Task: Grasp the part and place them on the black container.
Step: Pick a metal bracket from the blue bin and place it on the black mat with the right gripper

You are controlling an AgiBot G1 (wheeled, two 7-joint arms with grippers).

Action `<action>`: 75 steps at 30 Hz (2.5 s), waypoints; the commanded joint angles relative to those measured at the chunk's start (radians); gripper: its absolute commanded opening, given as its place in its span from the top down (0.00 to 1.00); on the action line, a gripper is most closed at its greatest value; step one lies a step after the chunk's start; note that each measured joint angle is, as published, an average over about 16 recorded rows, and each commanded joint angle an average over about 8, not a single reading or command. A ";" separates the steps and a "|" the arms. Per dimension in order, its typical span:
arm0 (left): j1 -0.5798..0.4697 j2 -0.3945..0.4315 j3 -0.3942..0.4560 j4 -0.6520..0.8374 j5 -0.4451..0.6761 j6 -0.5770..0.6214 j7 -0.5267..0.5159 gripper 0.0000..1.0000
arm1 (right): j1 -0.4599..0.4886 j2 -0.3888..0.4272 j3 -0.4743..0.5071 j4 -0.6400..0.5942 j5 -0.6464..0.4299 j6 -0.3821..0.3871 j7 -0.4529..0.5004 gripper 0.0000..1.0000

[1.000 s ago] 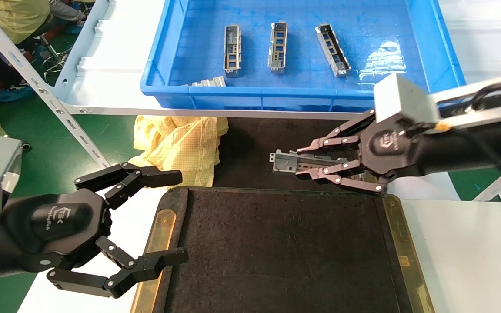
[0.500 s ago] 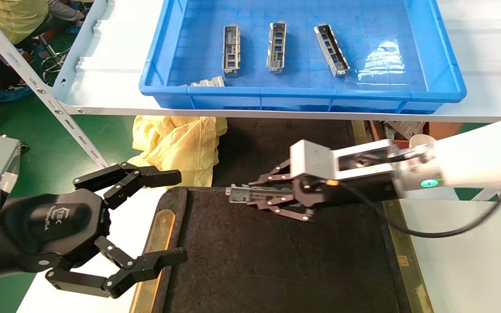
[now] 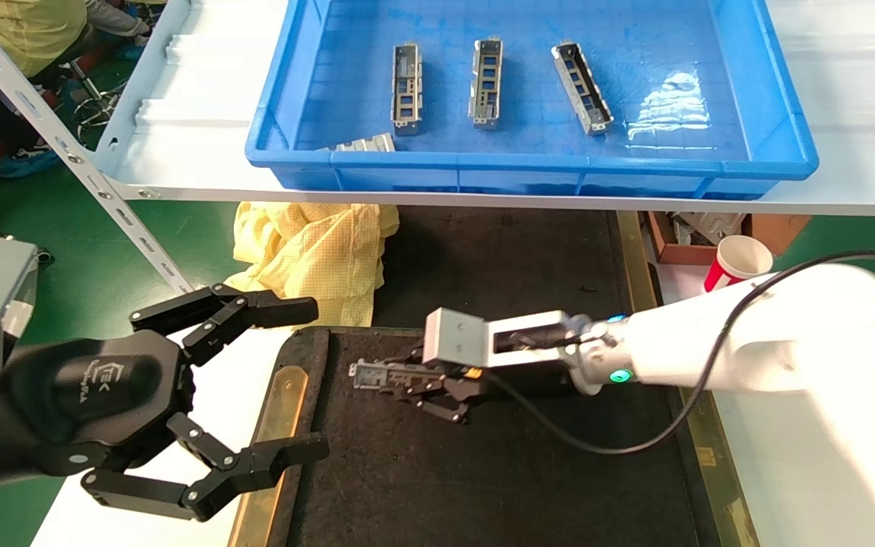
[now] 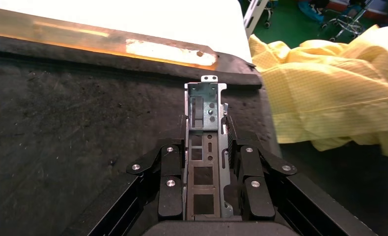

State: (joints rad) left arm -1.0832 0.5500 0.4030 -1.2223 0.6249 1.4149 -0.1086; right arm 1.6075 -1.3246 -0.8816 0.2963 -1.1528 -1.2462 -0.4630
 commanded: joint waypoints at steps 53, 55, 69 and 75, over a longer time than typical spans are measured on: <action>0.000 0.000 0.000 0.000 0.000 0.000 0.000 0.00 | -0.103 -0.044 -0.391 0.276 0.217 0.493 0.146 1.00; 0.000 0.000 0.000 0.000 0.000 0.000 0.000 0.00 | -0.104 -0.044 -0.400 0.281 0.229 0.502 0.144 1.00; 0.000 0.000 0.000 0.000 0.000 0.000 0.000 0.00 | -0.103 -0.045 -0.461 0.300 0.300 0.546 0.131 0.15; 0.000 0.000 0.000 0.000 0.000 0.000 0.000 0.00 | -0.099 -0.045 -0.486 0.308 0.322 0.554 0.120 0.00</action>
State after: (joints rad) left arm -1.0832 0.5500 0.4031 -1.2223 0.6248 1.4149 -0.1086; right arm 1.5092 -1.3692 -1.3661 0.6033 -0.8302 -0.6937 -0.3430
